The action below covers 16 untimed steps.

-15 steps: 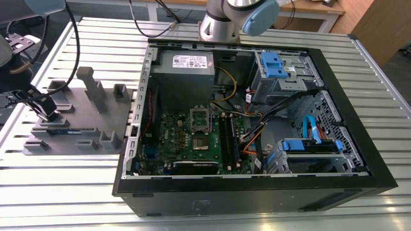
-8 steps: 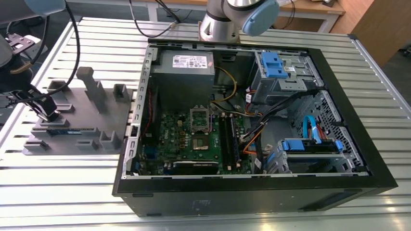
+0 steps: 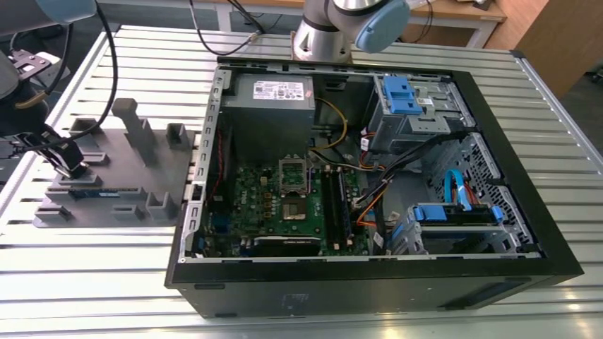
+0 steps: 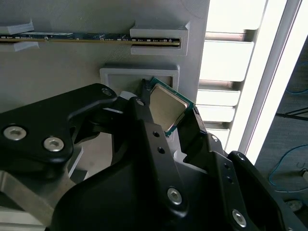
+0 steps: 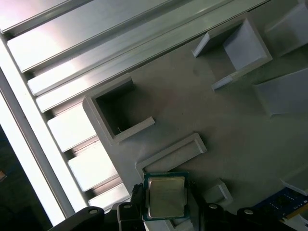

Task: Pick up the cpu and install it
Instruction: 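Pick up the cpu and move it towards the insertion slot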

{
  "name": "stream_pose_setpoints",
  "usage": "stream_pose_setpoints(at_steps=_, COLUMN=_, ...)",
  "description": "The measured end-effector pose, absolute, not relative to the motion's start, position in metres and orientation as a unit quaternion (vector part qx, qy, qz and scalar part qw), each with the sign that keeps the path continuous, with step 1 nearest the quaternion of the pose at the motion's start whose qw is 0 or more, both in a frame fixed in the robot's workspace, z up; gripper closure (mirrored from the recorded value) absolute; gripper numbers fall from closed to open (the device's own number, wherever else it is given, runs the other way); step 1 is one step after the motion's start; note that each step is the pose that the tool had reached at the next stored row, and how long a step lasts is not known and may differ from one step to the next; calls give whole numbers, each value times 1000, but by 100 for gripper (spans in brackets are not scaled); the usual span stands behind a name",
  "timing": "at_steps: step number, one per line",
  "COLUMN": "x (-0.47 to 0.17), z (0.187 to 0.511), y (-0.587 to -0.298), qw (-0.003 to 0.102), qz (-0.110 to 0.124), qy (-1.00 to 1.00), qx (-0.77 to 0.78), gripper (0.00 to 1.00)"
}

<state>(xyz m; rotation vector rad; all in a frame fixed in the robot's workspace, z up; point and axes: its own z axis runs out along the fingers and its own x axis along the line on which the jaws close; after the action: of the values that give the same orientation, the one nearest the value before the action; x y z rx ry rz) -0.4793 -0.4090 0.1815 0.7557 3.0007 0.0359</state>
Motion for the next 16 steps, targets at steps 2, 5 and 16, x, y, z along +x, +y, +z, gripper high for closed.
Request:
stream_pose_setpoints(at_steps=2, x=-479, z=181, y=-409, qw=24, qz=12, qy=969, qx=244, gripper=53)
stream_pose_setpoints(at_steps=5, x=-479, z=181, y=-409, qw=24, qz=12, qy=969, qx=244, gripper=53)
stream_pose_setpoints(at_steps=16, x=-479, z=181, y=-409, qw=24, qz=12, qy=969, qx=244, gripper=53)
